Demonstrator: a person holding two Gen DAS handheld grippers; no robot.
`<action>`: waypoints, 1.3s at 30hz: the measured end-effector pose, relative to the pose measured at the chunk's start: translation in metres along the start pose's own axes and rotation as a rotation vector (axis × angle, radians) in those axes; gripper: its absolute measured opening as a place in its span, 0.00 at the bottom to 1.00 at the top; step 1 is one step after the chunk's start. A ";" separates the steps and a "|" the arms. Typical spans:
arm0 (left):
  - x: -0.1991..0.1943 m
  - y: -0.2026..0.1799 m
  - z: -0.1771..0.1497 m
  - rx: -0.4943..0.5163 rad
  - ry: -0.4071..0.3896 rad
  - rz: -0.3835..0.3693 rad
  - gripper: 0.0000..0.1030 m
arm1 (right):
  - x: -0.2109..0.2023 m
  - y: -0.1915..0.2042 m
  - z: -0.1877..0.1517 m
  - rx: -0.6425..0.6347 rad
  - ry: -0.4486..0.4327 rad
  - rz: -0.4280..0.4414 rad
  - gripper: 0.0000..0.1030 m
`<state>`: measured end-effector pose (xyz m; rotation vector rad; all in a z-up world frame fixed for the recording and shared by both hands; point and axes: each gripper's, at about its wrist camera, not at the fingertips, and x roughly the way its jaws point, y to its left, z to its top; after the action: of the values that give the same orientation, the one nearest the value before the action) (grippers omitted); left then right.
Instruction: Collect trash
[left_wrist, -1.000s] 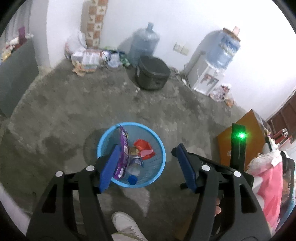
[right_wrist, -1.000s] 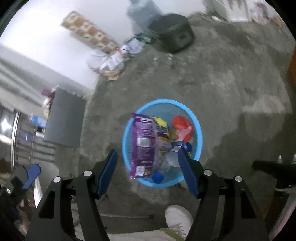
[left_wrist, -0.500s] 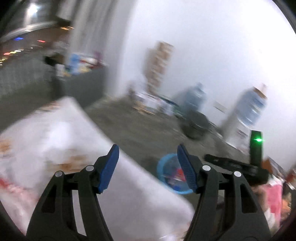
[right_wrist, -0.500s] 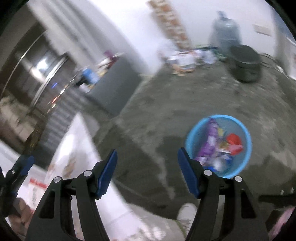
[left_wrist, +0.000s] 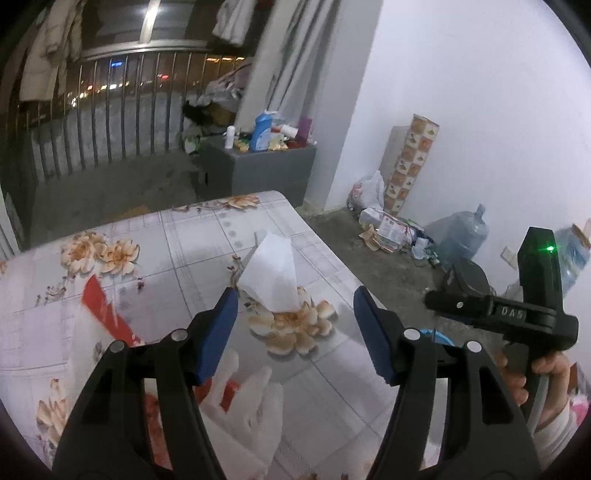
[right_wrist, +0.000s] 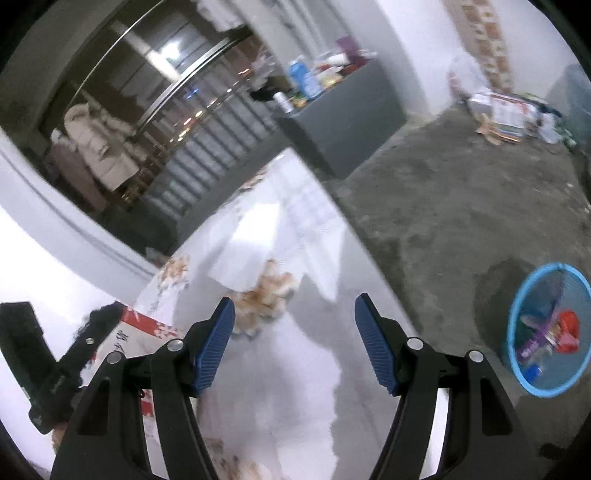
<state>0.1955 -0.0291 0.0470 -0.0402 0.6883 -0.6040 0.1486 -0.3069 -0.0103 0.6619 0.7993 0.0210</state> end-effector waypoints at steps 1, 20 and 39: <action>0.008 -0.001 0.002 -0.003 0.007 0.006 0.56 | 0.011 0.007 0.006 -0.009 0.014 0.022 0.64; 0.182 0.042 -0.004 -0.072 0.400 0.177 0.04 | 0.151 0.016 0.033 0.010 0.229 0.044 0.25; 0.046 -0.044 -0.096 0.027 0.466 -0.271 0.00 | 0.009 -0.013 -0.070 0.026 0.252 0.033 0.09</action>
<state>0.1432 -0.0749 -0.0449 0.0345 1.1376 -0.8962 0.1048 -0.2771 -0.0595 0.7061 1.0322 0.1264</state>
